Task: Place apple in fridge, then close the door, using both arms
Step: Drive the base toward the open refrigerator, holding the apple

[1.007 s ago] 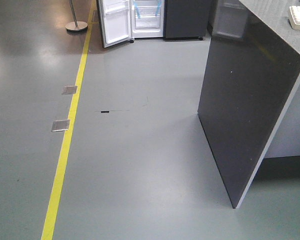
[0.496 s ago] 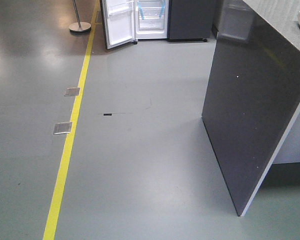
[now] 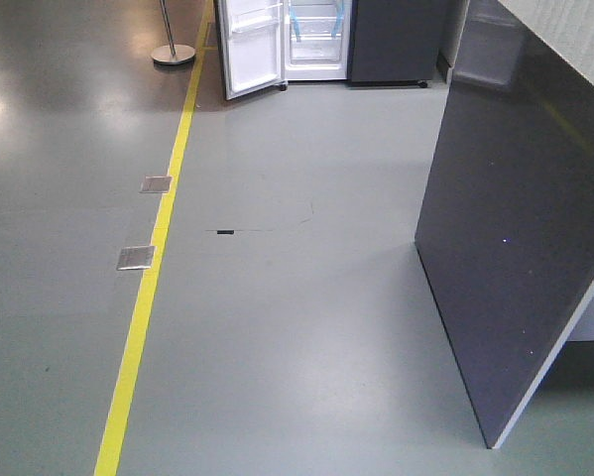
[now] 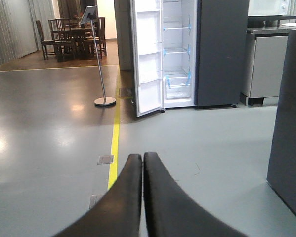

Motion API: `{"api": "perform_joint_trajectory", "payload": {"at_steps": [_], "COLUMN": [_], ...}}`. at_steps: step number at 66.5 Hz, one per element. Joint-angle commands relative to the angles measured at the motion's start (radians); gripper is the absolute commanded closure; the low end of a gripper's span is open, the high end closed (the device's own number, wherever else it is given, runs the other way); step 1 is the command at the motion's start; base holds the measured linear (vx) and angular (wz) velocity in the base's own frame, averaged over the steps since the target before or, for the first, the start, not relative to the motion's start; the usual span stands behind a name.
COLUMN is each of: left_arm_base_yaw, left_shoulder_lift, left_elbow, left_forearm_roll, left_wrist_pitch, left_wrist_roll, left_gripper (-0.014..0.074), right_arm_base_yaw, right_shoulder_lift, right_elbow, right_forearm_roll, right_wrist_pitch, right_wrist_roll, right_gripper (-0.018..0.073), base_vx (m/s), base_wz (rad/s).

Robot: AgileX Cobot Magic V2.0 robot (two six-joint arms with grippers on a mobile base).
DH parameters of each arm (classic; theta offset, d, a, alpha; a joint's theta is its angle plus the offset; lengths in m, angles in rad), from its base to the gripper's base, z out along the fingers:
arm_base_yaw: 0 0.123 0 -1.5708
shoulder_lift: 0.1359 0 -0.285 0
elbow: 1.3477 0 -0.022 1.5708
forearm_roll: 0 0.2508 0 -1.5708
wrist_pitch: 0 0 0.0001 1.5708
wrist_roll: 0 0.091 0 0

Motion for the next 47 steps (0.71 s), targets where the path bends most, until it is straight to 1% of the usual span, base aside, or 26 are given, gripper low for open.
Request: {"api": "perform_joint_trajectory", "payload": {"at_steps": [1,47], "left_arm_base_yaw": [0.0,0.0], "left_shoulder_lift": [-0.006,-0.006], "left_elbow": [0.015,0.015], "left_forearm_roll": [-0.002,-0.002], "left_wrist_pitch": [-0.064,-0.064], "left_wrist_roll": [-0.001,-0.001], "left_gripper": [0.0604,0.0604], "right_arm_base_yaw": [-0.004,-0.004], "right_shoulder_lift": [-0.017,-0.017], "right_elbow": [-0.03,-0.03], "right_forearm_roll": [0.018,0.018], "right_wrist_pitch": [-0.079,-0.079], "right_wrist_roll": [-0.009,-0.009], "right_gripper": [0.041,0.041], "base_vx": [0.07,0.08], "base_wz": [0.06,0.03]}}
